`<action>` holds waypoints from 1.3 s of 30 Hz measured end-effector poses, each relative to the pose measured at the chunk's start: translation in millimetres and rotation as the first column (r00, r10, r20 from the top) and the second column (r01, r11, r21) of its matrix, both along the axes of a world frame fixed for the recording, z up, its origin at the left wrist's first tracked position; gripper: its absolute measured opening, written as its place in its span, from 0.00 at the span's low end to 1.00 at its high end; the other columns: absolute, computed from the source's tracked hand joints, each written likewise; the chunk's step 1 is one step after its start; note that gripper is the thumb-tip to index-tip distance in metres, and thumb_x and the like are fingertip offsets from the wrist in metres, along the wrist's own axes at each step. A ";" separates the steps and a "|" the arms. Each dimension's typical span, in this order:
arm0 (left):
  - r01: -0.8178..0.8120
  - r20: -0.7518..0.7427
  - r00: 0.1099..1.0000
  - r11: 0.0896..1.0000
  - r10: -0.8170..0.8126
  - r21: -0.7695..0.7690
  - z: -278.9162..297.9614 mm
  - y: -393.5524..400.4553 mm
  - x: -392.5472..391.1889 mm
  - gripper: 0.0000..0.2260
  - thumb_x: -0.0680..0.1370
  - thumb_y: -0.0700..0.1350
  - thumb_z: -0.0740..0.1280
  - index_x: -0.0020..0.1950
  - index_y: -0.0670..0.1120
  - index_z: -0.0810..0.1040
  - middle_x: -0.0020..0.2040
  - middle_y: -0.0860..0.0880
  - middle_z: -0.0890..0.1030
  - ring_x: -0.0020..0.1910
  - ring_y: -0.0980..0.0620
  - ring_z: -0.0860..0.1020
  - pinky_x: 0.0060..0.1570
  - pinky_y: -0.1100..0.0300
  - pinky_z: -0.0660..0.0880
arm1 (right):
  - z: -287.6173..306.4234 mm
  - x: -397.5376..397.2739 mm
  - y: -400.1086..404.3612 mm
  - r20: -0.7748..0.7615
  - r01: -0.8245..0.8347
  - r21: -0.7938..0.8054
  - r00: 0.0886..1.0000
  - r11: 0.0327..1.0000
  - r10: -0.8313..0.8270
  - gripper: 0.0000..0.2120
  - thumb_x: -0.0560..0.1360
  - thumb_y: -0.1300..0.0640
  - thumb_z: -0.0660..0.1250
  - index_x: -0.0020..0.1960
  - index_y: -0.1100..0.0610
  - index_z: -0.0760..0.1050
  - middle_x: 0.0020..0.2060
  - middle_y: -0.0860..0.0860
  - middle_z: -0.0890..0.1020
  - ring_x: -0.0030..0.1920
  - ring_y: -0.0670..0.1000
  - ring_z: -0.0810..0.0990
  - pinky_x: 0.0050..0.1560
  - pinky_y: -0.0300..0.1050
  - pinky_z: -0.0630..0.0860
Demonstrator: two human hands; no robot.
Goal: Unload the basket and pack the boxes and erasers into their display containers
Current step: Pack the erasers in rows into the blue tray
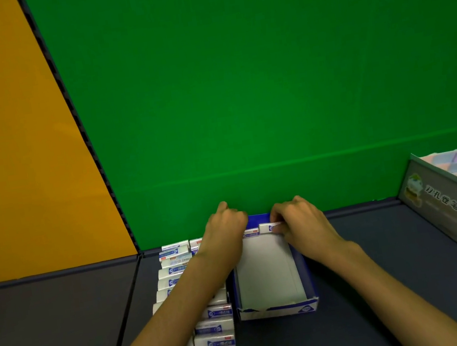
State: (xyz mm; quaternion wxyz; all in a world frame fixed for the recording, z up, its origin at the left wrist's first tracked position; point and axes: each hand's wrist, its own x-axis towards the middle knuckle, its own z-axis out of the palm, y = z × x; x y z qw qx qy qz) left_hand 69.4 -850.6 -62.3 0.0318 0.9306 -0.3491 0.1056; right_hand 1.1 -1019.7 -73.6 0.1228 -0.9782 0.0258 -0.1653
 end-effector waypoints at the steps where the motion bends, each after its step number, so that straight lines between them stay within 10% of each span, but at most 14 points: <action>1: -0.016 -0.011 1.000 1.000 0.016 -0.018 0.5 0.5 0.6 0.11 0.76 0.30 0.63 0.54 0.42 0.77 0.51 0.43 0.79 0.58 0.44 0.71 0.49 0.53 0.72 | -0.5 1.4 -0.8 0.003 -0.010 0.019 1.000 1.000 0.010 0.03 0.76 0.58 0.70 0.50 0.54 0.78 0.44 0.51 0.80 0.50 0.54 0.75 0.44 0.48 0.71; 22: -0.140 -0.063 0.989 0.986 0.134 -0.094 1.5 4.7 8.2 0.11 0.75 0.32 0.62 0.49 0.42 0.81 0.47 0.42 0.80 0.43 0.44 0.73 0.40 0.55 0.68 | 3.4 22.1 14.7 -0.019 0.056 -0.320 0.998 0.946 -0.066 0.06 0.75 0.61 0.67 0.45 0.52 0.82 0.42 0.49 0.81 0.48 0.53 0.75 0.36 0.44 0.66; 33: -0.151 -0.046 0.988 0.987 0.148 -0.052 0.0 3.9 6.0 0.11 0.76 0.31 0.62 0.50 0.43 0.81 0.47 0.43 0.79 0.43 0.45 0.74 0.41 0.55 0.71 | -2.8 22.4 12.8 0.042 0.135 -0.221 0.991 0.966 -0.129 0.05 0.77 0.56 0.67 0.49 0.52 0.82 0.43 0.48 0.82 0.50 0.51 0.72 0.37 0.44 0.66; 39: -0.103 -0.009 0.995 0.980 0.103 -0.173 13.3 19.8 -1.6 0.11 0.78 0.52 0.67 0.59 0.54 0.81 0.55 0.49 0.81 0.57 0.45 0.77 0.47 0.55 0.71 | 4.5 16.1 7.2 0.065 0.072 -0.175 0.996 0.982 -0.062 0.10 0.76 0.49 0.69 0.57 0.49 0.82 0.48 0.48 0.83 0.53 0.52 0.74 0.42 0.44 0.66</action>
